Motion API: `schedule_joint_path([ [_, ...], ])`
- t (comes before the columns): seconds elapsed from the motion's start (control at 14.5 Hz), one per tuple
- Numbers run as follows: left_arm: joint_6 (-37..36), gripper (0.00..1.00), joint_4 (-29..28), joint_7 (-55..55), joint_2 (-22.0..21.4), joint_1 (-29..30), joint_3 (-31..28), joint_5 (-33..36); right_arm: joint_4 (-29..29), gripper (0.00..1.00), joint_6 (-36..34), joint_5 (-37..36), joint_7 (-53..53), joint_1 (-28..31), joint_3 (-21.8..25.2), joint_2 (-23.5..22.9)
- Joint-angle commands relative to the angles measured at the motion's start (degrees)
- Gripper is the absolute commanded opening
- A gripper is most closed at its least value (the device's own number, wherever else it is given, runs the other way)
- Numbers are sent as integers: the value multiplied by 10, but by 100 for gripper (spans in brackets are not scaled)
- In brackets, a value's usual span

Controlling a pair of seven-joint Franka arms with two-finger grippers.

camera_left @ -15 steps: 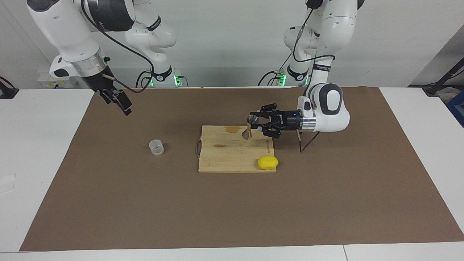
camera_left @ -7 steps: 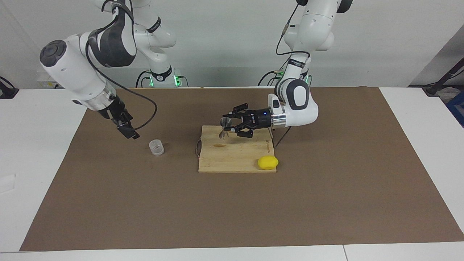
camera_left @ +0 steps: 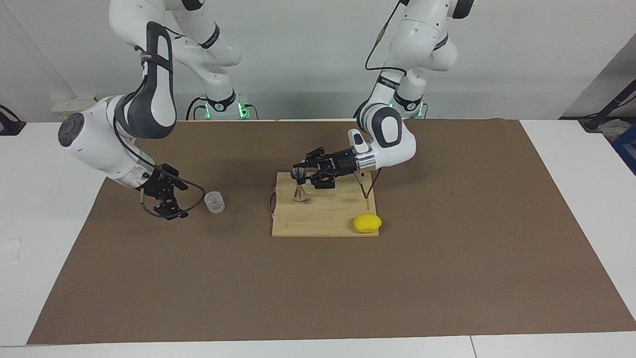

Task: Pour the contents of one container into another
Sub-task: 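Lower the metal cup onto the board while the right gripper grasps the clear cup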

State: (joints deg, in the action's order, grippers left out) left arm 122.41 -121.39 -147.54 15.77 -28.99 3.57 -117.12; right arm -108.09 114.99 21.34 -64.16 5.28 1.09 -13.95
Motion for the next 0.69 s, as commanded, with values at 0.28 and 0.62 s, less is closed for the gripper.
schedule_joint_path([
  [0.28,15,10,-20,-55,1,-28,-7,-46,-79,100,53,69,74,17,-4,-1],
  [0.62,17,9,-25,-75,5,-32,-7,-60,-112,100,64,108,110,17,-4,-2],
])
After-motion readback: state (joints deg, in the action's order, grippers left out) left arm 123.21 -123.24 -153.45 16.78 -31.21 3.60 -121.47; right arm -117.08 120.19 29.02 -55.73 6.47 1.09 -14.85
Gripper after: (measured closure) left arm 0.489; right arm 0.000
